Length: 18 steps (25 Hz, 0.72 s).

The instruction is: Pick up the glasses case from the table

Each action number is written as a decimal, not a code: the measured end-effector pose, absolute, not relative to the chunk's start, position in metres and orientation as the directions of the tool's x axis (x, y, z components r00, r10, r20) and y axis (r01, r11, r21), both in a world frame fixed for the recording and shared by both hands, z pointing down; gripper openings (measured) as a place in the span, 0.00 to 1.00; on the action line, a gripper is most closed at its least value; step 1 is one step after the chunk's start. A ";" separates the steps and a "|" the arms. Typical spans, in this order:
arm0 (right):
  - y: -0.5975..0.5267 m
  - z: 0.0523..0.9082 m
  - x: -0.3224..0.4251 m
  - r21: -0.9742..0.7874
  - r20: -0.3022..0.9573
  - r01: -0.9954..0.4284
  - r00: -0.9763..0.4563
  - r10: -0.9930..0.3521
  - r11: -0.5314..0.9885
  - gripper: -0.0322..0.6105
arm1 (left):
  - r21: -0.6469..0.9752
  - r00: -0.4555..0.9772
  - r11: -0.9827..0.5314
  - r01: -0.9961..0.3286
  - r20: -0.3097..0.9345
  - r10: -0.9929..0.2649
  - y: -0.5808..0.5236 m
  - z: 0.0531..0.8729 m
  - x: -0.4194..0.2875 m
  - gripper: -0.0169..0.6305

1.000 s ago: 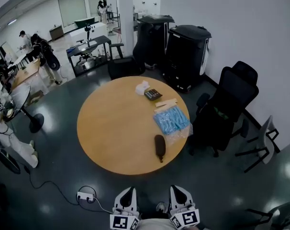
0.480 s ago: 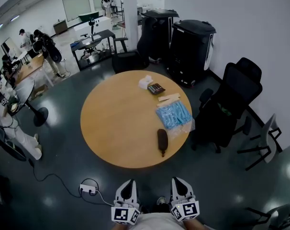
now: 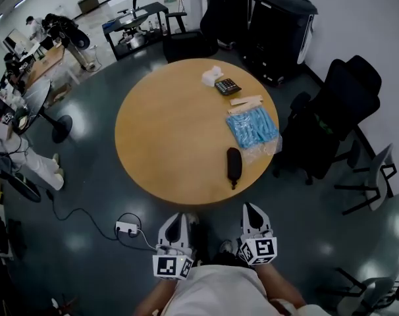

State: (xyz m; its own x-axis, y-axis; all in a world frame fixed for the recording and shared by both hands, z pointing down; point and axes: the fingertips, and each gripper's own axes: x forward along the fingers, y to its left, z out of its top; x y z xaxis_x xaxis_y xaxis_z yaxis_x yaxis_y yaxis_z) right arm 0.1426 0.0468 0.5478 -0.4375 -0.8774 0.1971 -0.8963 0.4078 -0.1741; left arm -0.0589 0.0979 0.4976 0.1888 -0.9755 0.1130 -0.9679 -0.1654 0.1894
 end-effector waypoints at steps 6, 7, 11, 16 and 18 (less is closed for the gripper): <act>-0.022 0.578 0.129 -0.147 0.249 -0.936 -0.348 -0.904 0.320 0.07 | 0.205 0.305 -0.279 -0.938 0.107 -0.946 0.019 0.510 -0.073 0.03; -0.031 0.583 0.127 -0.145 0.264 -0.942 -0.330 -0.906 0.301 0.07 | 0.206 0.332 -0.305 -0.930 0.106 -0.937 0.008 0.509 -0.075 0.03; -0.067 0.598 0.123 -0.133 0.311 -0.961 -0.273 -0.910 0.243 0.07 | 0.220 0.397 -0.368 -0.903 0.101 -0.912 -0.033 0.505 -0.080 0.03; -0.096 0.618 0.120 -0.124 0.369 -0.966 -0.256 -0.894 0.225 0.07 | 0.242 0.399 -0.368 -0.898 0.096 -0.912 -0.061 0.500 -0.086 0.03; -0.110 0.629 0.120 -0.120 0.391 -0.967 -0.255 -0.884 0.226 0.07 | 0.242 0.387 -0.355 -0.903 0.096 -0.917 -0.071 0.500 -0.088 0.03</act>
